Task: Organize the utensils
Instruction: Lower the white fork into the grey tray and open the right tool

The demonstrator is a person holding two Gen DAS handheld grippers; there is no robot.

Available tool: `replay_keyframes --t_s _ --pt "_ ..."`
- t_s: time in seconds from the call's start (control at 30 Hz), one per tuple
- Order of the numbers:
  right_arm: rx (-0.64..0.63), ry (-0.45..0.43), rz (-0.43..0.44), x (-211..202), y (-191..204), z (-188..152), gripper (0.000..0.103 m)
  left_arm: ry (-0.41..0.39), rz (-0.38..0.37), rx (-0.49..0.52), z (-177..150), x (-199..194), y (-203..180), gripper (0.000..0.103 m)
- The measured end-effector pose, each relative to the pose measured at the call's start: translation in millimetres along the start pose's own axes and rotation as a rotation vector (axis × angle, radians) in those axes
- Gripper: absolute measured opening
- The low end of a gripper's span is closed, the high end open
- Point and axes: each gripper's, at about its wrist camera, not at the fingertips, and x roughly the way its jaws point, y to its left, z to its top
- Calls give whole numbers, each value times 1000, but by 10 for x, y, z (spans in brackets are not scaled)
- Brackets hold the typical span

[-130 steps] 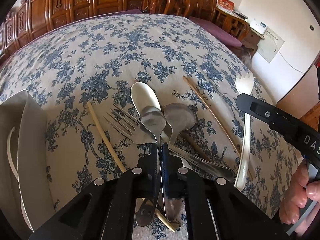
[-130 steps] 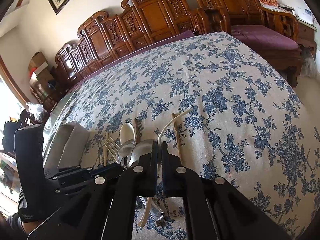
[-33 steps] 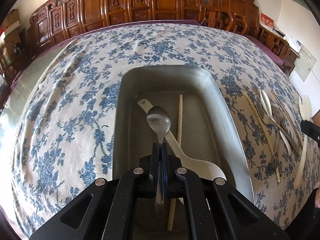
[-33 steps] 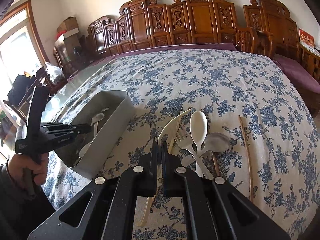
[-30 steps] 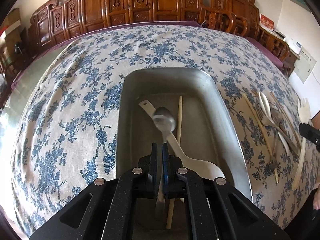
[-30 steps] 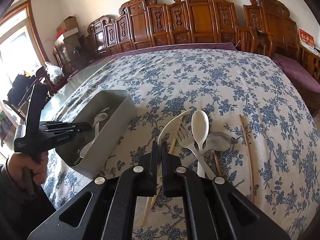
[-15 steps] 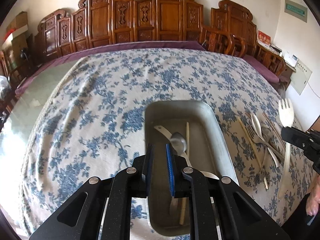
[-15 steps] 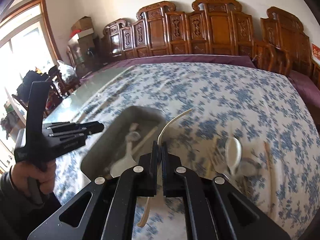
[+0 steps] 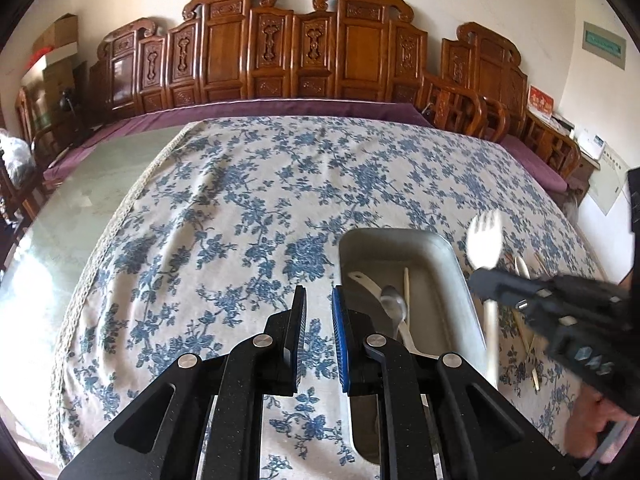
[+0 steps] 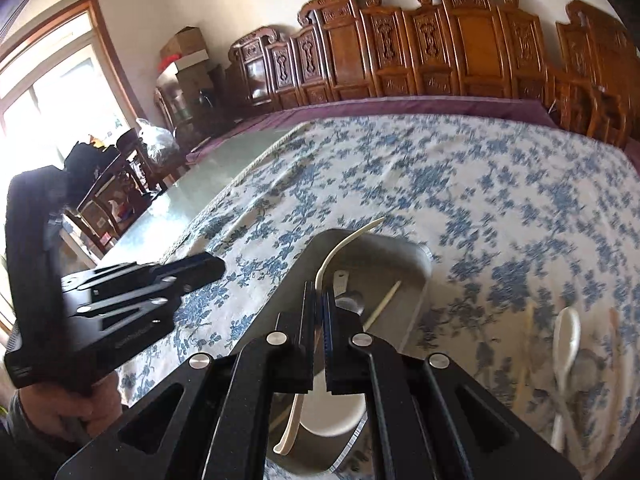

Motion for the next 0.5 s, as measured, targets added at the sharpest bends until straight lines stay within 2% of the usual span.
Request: replay_keyframes --t_s 0.23,0.5 --pt "12 82 2 362 23 -165 5 -3 2 -11 4 -7 50 12" --pt "-19 91 -16 348 12 -218 8 -4 9 -7 4 -6 26 12"
